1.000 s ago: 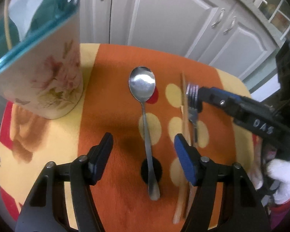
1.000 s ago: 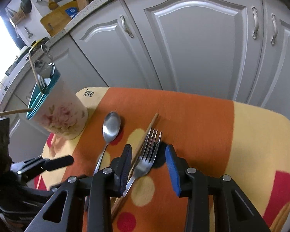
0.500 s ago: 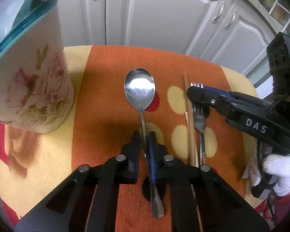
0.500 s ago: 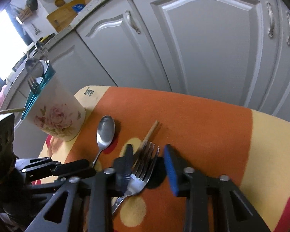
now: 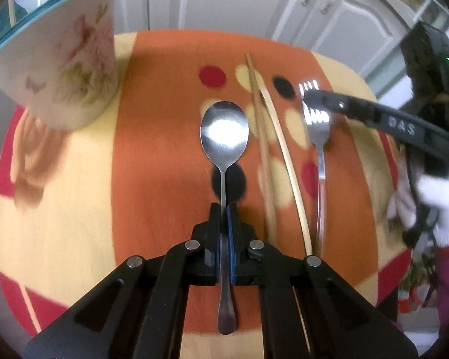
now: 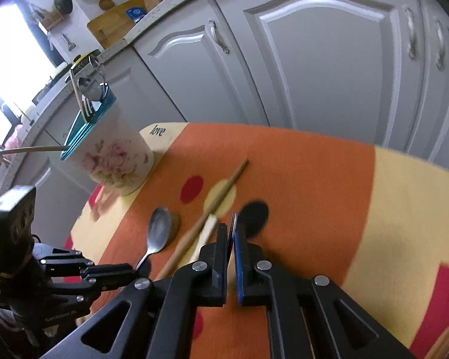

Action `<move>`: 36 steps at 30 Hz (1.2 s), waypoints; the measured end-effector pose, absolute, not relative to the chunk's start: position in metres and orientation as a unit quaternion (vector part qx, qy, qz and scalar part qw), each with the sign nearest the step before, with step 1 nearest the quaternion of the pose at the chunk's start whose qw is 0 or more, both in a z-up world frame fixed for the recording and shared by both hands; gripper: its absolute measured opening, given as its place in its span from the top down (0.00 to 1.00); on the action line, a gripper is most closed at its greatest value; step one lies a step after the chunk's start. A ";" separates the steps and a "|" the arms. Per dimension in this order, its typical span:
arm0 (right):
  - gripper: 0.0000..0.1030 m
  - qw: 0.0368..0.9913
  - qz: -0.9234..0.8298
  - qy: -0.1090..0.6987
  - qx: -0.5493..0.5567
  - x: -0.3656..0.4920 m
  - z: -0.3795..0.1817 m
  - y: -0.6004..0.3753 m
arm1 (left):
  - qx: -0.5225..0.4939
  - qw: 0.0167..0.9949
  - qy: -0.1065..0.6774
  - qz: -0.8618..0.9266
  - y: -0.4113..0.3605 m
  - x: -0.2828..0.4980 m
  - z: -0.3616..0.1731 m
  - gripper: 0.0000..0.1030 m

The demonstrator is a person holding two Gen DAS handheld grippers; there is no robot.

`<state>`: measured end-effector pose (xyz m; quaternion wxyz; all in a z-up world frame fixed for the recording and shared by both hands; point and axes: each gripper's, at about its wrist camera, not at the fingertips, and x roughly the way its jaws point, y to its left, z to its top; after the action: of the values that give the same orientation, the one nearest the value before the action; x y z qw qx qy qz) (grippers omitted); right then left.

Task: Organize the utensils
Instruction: 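Grasp the steel spoon with the left tool while the right tool grasps the steel fork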

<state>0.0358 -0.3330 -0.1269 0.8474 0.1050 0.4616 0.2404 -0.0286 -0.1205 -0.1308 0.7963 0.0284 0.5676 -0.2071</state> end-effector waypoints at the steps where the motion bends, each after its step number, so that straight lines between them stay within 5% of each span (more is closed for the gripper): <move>1: 0.97 0.845 0.243 0.464 0.104 0.032 -0.129 -0.334 | 0.036 0.792 0.572 -0.211 -0.121 -0.032 -0.130 0.97; 5: 0.97 0.838 0.251 0.472 0.108 0.021 -0.136 -0.338 | 0.037 0.793 0.570 -0.213 -0.118 -0.022 -0.125 0.92; 8: 0.97 0.837 0.248 0.474 0.113 0.020 -0.137 -0.341 | 0.034 0.802 0.554 -0.220 -0.113 -0.004 -0.117 0.60; 18: 0.96 0.826 0.264 0.477 0.140 0.024 -0.142 -0.349 | 0.082 0.790 0.538 -0.283 -0.138 0.035 -0.123 0.59; 20: 0.96 0.824 0.268 0.478 0.146 0.025 -0.143 -0.350 | 0.086 0.786 0.535 -0.297 -0.140 0.038 -0.124 0.59; 23: 0.96 0.817 0.276 0.482 0.152 0.026 -0.146 -0.351 | 0.091 0.779 0.536 -0.313 -0.148 0.034 -0.125 0.82; 27: 0.96 0.822 0.274 0.478 0.145 0.022 -0.144 -0.346 | 0.090 0.782 0.528 -0.318 -0.149 0.030 -0.120 0.93; 36: 0.97 0.852 0.262 0.447 0.073 0.004 -0.104 -0.328 | 0.071 0.797 0.521 -0.297 -0.133 0.012 -0.096 1.00</move>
<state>0.0042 -0.3284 -0.1045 0.8523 0.0730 0.4469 0.2618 0.0118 -0.1328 -0.0960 0.7970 0.0711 0.5210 -0.2970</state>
